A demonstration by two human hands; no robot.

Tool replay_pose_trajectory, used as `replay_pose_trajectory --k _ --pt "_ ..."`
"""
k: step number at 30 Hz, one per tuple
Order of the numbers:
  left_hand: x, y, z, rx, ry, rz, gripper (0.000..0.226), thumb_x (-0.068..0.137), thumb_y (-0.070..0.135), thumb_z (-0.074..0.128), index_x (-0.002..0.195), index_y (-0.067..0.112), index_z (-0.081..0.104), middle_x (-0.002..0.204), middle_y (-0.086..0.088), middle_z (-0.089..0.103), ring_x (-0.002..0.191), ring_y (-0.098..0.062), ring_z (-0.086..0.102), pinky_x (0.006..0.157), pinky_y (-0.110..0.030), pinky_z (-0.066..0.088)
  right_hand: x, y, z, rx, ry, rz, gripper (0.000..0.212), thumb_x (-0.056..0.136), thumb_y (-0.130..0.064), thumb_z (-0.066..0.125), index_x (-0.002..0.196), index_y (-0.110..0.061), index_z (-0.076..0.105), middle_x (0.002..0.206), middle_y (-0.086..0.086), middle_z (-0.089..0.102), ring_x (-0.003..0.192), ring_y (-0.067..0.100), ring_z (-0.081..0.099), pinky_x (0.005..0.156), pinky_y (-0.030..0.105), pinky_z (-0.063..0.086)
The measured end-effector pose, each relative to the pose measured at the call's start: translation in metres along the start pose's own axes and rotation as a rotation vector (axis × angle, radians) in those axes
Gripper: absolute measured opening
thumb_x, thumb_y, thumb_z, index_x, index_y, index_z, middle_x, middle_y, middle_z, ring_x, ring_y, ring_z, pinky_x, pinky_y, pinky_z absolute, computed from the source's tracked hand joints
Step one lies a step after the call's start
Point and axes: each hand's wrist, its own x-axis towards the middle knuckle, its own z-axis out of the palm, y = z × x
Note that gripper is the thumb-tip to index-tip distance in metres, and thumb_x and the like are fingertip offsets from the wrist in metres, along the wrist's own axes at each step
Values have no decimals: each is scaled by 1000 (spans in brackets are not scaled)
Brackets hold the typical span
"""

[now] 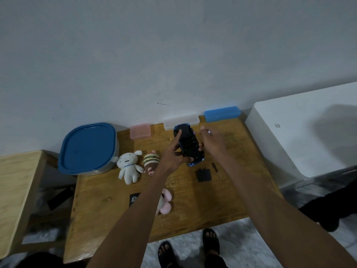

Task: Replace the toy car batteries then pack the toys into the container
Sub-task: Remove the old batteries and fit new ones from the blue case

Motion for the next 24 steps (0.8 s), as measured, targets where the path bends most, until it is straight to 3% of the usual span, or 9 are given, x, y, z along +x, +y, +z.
replay_pose_trajectory --k 3,7,11,15,20,24 --pt "0 -12 -2 16 -16 -52 118 69 -18 80 158 35 23 143 -8 45 133 -29 48 91 -47 59 2 8 0 173 -80 99 24 105 -27 49 115 -9 60 85 9 61 66 16 66 63 31 63" --pt "7 -32 -7 88 -47 -137 119 70 -16 81 159 35 19 148 -10 44 123 -23 54 90 -47 59 6 26 -2 192 -118 120 15 102 -12 53 114 -9 63 107 13 61 73 18 65 55 24 59" --pt "15 -49 -10 128 -91 -198 122 68 -12 84 158 37 18 152 -10 41 133 -30 49 97 -49 56 16 50 -3 35 -83 82 19 103 -16 52 115 -15 66 103 8 62 71 13 59 52 23 49" --pt "20 -60 -8 120 -103 -231 121 67 -13 84 159 33 18 157 -8 34 140 -31 40 104 -53 50 25 70 4 -226 -6 -13 29 103 -26 53 116 -7 70 109 7 69 99 21 63 75 26 42" --pt "20 -70 -1 154 -86 -258 118 70 -16 81 160 27 16 157 -9 35 139 -29 40 99 -40 51 27 83 12 -338 81 -45 39 103 -38 49 86 -11 72 79 1 68 76 19 65 55 25 36" --pt "22 -75 -2 263 -97 -246 119 72 -12 81 161 25 12 160 -9 31 142 -30 38 100 -38 50 26 83 11 -340 88 -54 41 102 -42 51 84 -12 72 77 -3 68 61 3 57 52 18 39"
